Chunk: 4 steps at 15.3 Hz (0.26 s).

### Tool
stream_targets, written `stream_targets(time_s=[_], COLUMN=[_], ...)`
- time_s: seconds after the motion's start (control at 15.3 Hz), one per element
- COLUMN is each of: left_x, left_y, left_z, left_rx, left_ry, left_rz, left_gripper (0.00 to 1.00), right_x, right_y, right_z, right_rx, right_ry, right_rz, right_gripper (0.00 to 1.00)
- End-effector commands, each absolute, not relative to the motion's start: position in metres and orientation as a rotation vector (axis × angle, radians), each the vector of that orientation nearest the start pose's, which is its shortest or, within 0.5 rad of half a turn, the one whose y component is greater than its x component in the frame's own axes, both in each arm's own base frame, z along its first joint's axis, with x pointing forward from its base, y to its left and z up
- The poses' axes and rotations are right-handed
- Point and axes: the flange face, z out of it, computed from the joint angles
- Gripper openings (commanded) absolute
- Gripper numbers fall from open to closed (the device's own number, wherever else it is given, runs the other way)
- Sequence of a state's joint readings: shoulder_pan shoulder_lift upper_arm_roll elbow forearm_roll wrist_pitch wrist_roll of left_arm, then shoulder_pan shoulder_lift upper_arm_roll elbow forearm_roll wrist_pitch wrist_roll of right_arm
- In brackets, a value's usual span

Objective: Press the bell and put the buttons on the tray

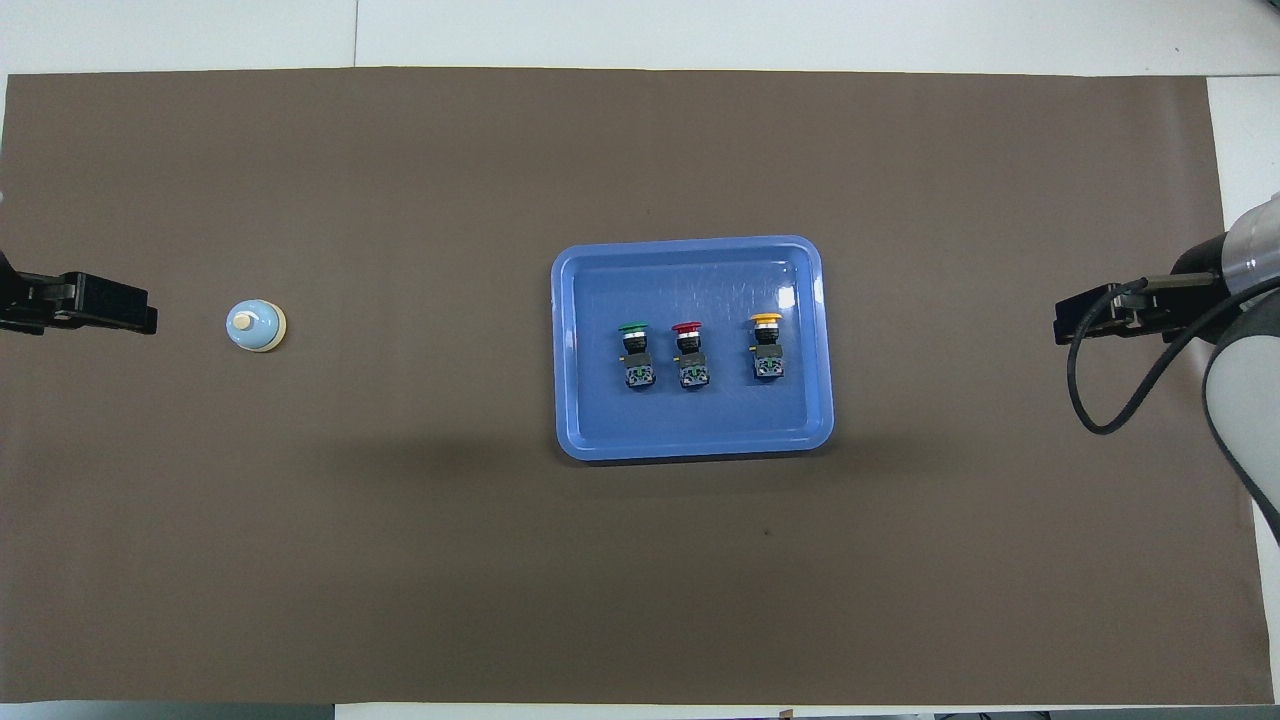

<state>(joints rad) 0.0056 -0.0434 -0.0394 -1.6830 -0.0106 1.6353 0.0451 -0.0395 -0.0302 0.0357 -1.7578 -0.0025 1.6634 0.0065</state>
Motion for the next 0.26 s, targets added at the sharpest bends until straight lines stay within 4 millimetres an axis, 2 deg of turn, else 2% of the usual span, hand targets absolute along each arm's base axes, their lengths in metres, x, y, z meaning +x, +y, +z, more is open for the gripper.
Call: stream_targets(time_s=[0.0,0.2], left_x=[0.5406,0.5405], left_y=[-0.0194,-0.0186], left_z=[0.6027,0.6020], left_rx=[-3.126,-3.126], left_ry=[0.126,0.126], left_rz=[-0.009,-0.007], left_gripper=[1.00,1.00], right_x=[0.5411,0.5411], right_y=[-0.0036,-0.0036], right_z=[0.5598,0.5598], right_rx=[-3.149,-3.149], right_ry=[0.003,0.003], right_rz=[0.102,0.102], right_gripper=[1.00,1.00])
